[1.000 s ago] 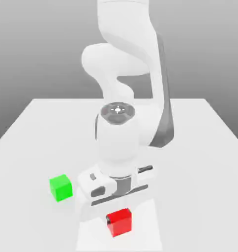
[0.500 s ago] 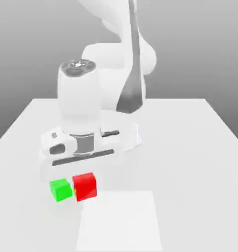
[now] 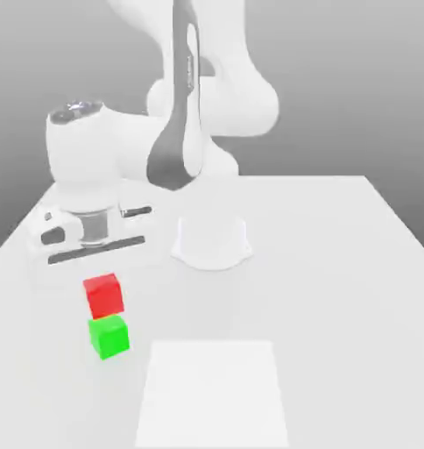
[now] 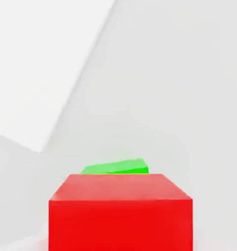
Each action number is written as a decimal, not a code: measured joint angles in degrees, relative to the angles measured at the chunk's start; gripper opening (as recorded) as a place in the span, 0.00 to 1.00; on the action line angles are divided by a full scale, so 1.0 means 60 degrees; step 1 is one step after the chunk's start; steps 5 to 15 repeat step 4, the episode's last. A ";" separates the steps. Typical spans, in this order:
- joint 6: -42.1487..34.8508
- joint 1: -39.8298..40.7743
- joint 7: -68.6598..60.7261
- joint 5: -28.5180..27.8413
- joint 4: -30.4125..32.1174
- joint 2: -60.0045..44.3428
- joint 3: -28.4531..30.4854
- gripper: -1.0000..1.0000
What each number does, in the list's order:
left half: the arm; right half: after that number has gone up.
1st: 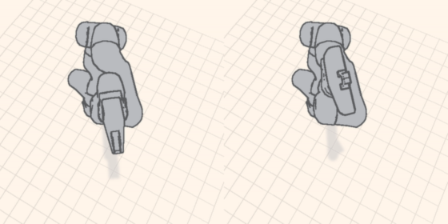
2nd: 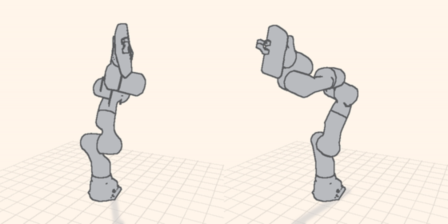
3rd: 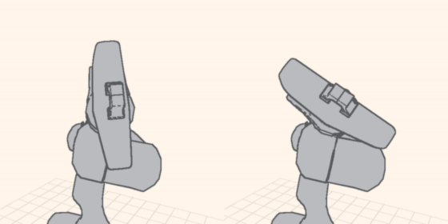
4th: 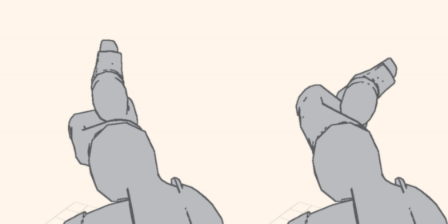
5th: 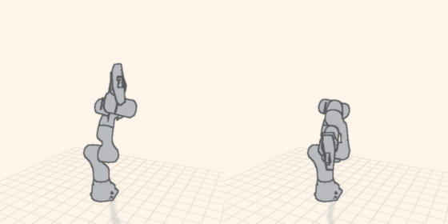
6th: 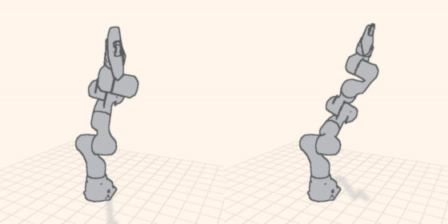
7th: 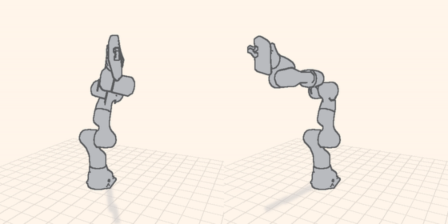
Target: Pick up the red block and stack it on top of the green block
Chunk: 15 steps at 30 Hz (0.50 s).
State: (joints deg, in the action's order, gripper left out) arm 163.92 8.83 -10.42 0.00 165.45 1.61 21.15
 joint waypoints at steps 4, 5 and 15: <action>0.0618 -0.0074 -0.0551 0.0791 0.0001 -0.0678 -0.0130 1.00; 0.0618 -0.0074 -0.0551 0.0791 0.0001 -0.0678 -0.0130 1.00; 0.0618 -0.0074 -0.0551 0.0791 0.0001 -0.0678 -0.0130 1.00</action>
